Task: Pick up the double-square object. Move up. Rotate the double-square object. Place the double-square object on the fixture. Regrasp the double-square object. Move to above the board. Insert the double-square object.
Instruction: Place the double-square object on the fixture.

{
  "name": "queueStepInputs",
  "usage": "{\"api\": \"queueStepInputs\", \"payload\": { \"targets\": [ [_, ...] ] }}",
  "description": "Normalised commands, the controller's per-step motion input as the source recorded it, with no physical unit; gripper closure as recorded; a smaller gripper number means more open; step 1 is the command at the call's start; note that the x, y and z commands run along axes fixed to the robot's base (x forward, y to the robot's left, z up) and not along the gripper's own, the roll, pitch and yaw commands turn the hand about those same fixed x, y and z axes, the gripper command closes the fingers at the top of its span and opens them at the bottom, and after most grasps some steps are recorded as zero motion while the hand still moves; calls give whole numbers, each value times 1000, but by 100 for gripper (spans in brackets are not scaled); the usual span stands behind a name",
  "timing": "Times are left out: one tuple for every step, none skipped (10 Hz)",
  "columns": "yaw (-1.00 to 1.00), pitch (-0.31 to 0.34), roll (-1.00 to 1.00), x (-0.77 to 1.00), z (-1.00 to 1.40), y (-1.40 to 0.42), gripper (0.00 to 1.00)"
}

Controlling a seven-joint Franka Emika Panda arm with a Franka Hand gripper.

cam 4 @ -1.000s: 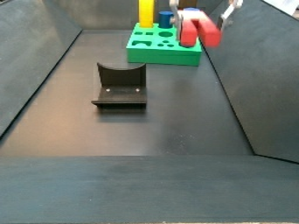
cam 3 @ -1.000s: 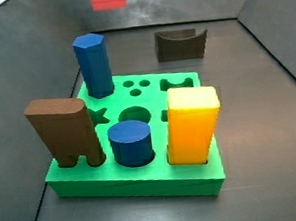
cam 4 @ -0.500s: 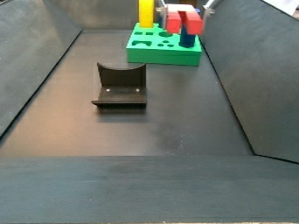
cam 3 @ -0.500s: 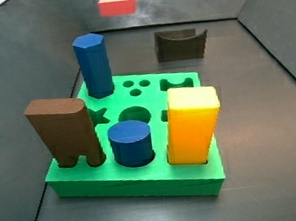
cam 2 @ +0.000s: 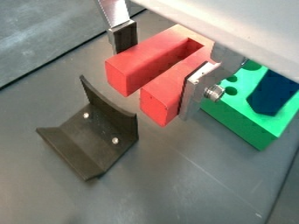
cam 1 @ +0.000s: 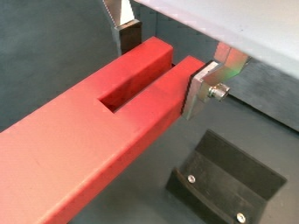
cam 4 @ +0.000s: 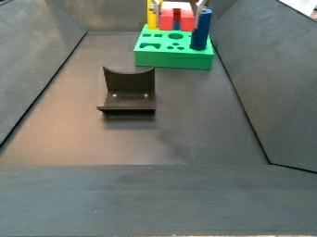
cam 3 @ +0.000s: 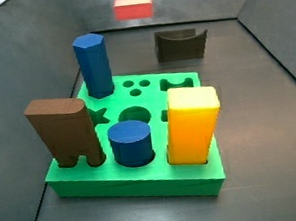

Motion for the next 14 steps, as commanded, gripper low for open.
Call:
{"api": "queueStepInputs", "payload": {
  "targets": [
    [28,148,-58,1000,-1,-142,100],
    [29,144,-54,1000,0,-112,100],
    [32,150,-47,1000,2,-93,100],
    [35,157,-45,1000,6,-76,100],
    [36,164,-45,1000,6,-62,100],
    [161,59,-1000,1000,59,978,100],
    [148,59,-1000,961,54,1000,100],
    [124,69,-1000,950,43,975,100],
    [95,114,-1000,825,12,694,100],
    [83,133,-1000,789,2,574,100],
    [54,165,-1000,728,-5,346,100],
    [30,186,-1000,687,-9,184,100],
    [-12,206,-939,626,-14,42,100],
    [-42,190,-759,571,-16,50,100]
  ]
}}
